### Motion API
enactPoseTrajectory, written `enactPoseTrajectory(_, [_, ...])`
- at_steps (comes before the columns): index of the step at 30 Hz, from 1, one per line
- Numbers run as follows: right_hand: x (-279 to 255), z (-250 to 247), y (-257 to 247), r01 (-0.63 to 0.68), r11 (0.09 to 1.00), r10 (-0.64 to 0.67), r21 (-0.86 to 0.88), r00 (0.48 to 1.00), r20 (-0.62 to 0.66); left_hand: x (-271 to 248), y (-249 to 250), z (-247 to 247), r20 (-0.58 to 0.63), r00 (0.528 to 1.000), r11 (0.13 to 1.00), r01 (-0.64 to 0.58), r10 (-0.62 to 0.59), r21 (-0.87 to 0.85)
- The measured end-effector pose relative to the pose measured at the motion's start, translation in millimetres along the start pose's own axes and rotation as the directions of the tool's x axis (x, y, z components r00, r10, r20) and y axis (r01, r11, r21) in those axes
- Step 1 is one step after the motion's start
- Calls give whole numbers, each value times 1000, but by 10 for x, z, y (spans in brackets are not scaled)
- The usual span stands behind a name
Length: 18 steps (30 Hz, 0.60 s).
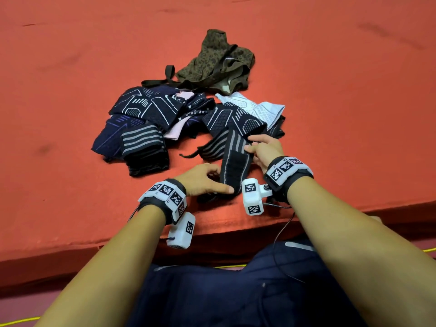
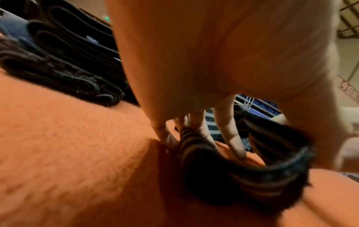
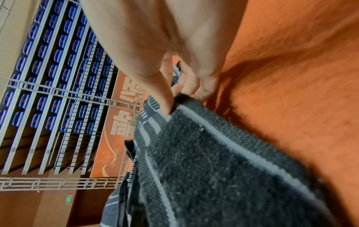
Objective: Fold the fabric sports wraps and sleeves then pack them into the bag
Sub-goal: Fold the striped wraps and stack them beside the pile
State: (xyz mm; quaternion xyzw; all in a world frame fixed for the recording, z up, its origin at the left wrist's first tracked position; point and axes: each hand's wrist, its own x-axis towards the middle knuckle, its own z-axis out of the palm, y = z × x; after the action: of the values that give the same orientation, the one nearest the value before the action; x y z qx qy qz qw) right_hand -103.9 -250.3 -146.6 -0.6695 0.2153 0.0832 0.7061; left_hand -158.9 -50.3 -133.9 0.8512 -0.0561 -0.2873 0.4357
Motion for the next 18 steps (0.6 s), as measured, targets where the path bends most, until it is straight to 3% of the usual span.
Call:
enactPoseTrajectory(3, [48,-56,76,-90,993,85,-75,994,-64,0,-32,-1,-54,998,997,-11,15,72])
enactPoseTrajectory(6, [61,-85,89,-166,982,159,-86,984,-78,43,-123,12,-166,984,997,56,-66,-62])
enactPoseTrajectory(12, [-92,-139,252,-113,990,112,81,994,15,89,-179,41,-386,919,982,12,-85,-187])
enactPoseTrajectory(15, [-192,-249,341,-134,979,121,152,989,89,87,-226,34,-386,911,930,-9,-144,-367])
enactPoseTrajectory(18, [-302,-321,374,-142,977,120,160,983,137,44,-227,67,-331,935,880,-45,-130,-473])
